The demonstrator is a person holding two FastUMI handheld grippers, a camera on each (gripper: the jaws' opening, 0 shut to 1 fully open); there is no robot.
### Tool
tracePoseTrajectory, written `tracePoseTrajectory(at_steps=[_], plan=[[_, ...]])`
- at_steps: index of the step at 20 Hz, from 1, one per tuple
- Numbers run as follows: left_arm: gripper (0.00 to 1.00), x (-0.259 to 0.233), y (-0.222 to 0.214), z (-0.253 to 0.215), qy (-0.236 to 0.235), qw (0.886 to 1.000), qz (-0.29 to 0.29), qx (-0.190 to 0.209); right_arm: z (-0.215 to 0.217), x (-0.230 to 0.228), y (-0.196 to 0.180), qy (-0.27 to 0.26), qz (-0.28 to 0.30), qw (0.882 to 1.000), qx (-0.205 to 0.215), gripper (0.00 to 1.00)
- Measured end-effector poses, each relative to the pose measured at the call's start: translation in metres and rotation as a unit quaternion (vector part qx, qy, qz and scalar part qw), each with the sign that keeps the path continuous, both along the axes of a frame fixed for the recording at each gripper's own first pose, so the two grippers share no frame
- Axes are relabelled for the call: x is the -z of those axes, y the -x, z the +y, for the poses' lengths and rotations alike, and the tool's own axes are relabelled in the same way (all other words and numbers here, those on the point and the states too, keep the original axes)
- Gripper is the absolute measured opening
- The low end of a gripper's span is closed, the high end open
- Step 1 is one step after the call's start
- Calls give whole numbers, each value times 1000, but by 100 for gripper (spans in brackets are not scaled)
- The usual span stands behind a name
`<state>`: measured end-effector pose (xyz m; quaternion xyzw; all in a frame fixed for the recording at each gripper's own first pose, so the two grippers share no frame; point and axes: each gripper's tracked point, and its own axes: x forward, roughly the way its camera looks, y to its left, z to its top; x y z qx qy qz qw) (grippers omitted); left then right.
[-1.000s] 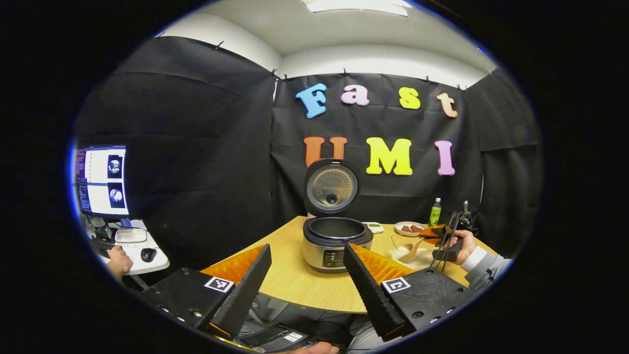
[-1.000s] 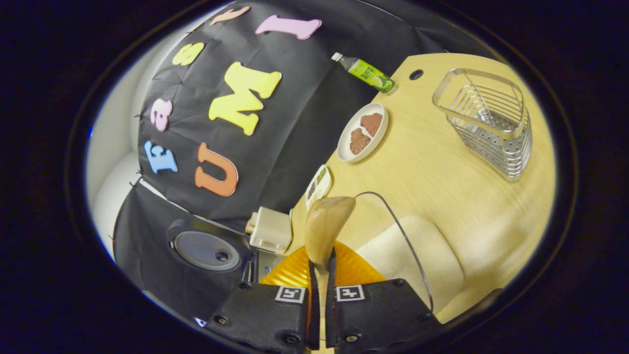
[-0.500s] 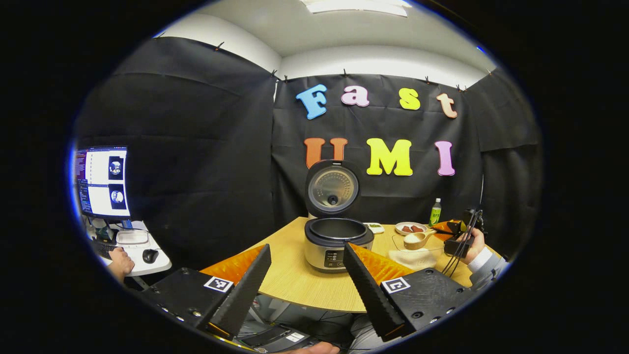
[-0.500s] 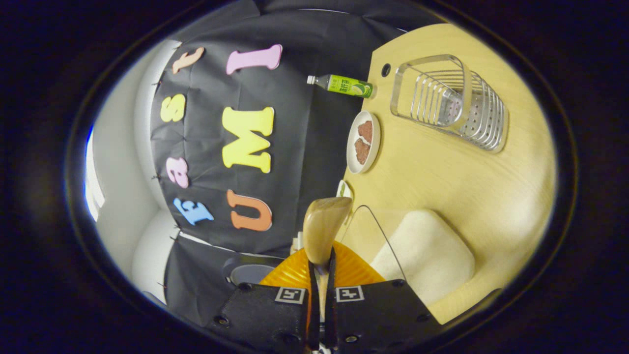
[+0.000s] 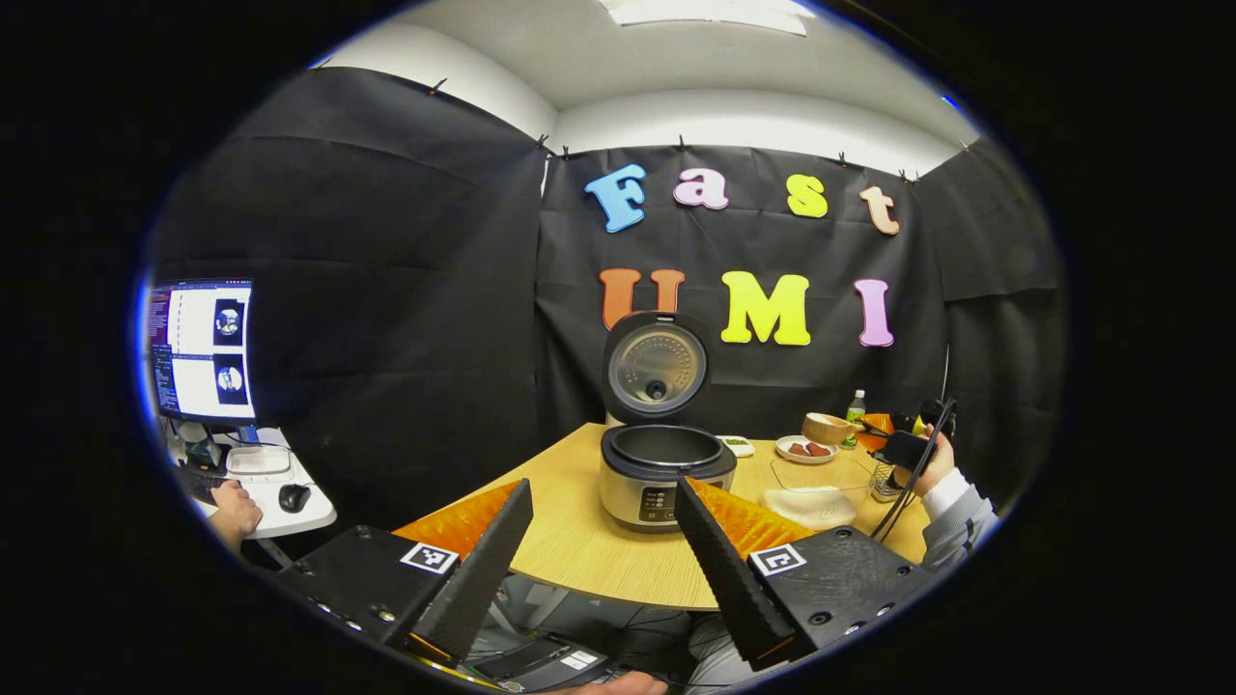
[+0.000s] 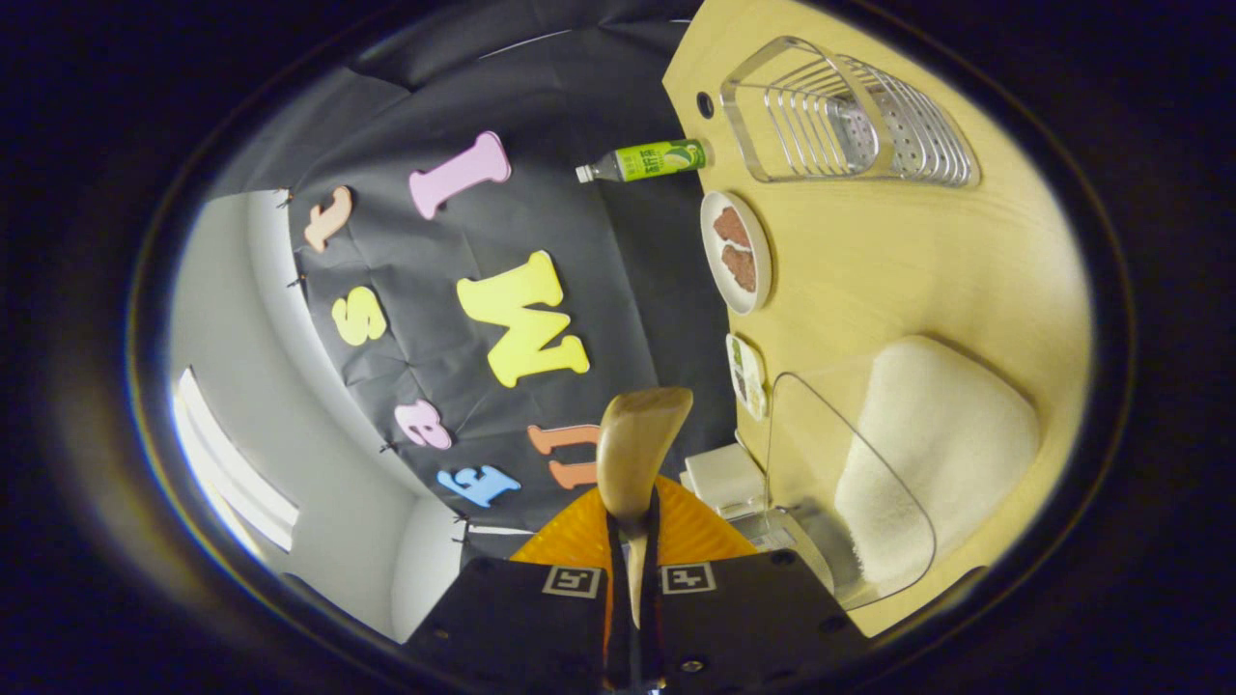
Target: Close the left gripper, press the button to open the rice cooker; take a wooden spoon from the chopstick holder with the right hand, scoop a spoonful of rice and pour it into the rice cooker, then put the wooden spoon back into the chopstick holder.
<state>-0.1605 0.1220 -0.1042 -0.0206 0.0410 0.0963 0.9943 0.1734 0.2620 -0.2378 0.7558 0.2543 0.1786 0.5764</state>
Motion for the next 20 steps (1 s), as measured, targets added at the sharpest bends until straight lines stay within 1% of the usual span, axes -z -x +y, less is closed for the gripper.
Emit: tracePoseTrajectory(at_steps=[3, 6, 8, 10, 14, 16, 20], plan=[[95, 2, 2, -4, -5, 1000, 0, 14, 27, -14, 4, 6, -3, 1000, -15, 9], [94, -3, 10, -5, -15, 999, -6, 29, 64, -32, 6, 22, -10, 999, -32, 9], [94, -7, 14, -5, -20, 999, -13, 36, 90, -43, 7, 44, -17, 998, -43, 9], [94, -5, 18, -7, -25, 999, -12, 46, 119, -58, 6, 80, -38, 995, -54, 9], [94, -10, 22, 3, -29, 999, -17, 41, 168, -84, 3, 150, -83, 982, -73, 9], [94, -8, 22, 6, -21, 999, -16, 36, 188, -87, 3, 193, -104, 972, -81, 9], [94, -3, 30, 16, -10, 999, -16, 28, 222, -88, 4, 267, -138, 950, -79, 9]])
